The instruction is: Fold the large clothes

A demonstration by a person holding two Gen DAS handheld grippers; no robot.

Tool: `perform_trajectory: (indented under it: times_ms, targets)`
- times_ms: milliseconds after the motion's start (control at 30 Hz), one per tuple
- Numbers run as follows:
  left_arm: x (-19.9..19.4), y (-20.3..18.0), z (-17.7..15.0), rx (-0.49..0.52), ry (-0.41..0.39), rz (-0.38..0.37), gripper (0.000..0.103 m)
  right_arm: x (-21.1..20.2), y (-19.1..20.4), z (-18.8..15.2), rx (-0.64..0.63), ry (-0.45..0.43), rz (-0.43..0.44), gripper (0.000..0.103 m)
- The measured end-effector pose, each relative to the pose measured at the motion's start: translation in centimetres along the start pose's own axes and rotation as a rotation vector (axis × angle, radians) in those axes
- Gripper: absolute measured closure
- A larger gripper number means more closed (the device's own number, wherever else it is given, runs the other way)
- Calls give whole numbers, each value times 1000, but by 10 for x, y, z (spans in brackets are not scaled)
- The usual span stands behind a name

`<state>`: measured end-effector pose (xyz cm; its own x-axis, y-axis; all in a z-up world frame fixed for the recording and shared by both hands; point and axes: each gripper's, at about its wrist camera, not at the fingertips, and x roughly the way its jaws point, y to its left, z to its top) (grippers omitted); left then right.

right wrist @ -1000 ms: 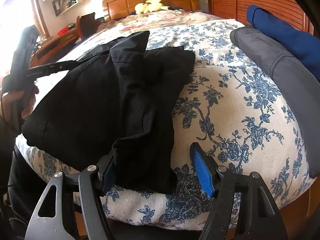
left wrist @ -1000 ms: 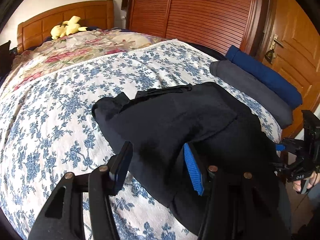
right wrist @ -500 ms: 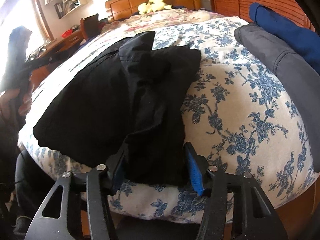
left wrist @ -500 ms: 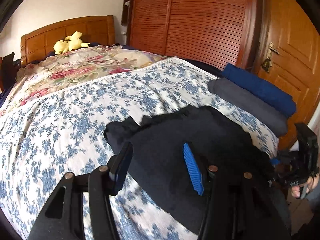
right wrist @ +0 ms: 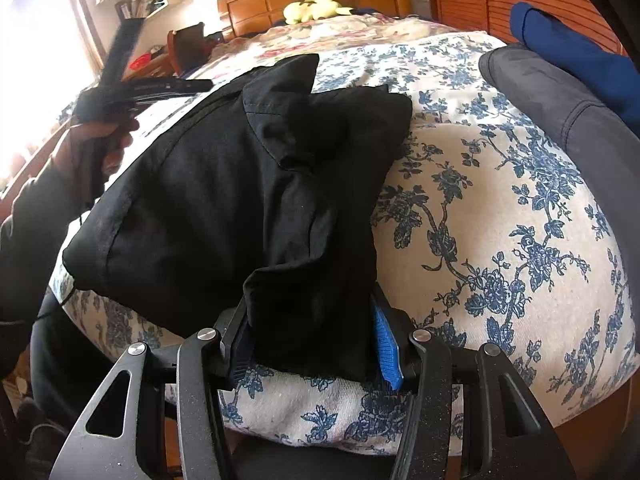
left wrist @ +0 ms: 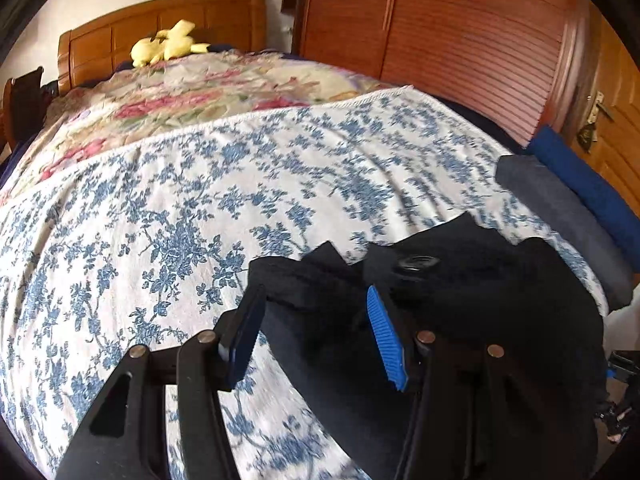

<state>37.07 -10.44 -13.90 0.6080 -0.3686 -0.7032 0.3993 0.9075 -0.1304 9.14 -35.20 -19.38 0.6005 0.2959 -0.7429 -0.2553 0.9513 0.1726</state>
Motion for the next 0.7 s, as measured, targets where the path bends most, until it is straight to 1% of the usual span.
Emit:
perform_trajectory:
  times_ms: [100, 167, 267, 433, 600, 667, 700]
  targets:
    - [16, 7, -3, -7, 33, 52, 51, 1, 1, 0, -3, 1, -2, 51]
    - [27, 11, -9, -12, 75, 73, 51, 2, 0, 1, -3, 5, -1, 51]
    - [37, 16, -17, -28, 109, 66, 50, 2, -2, 3, 9, 6, 5, 50]
    - [42, 19, -20, -41, 126, 50, 50, 3, -2, 5, 30, 7, 5, 48]
    - [45, 26, -23, -98, 128, 7, 50, 5, -2, 7, 46, 17, 24, 48]
    - [45, 28, -25, -120, 126, -18, 55, 6, -1, 8, 43, 22, 34, 53]
    - [45, 27, -25, -123, 128, -33, 61, 6, 0, 9, 39, 24, 41, 58]
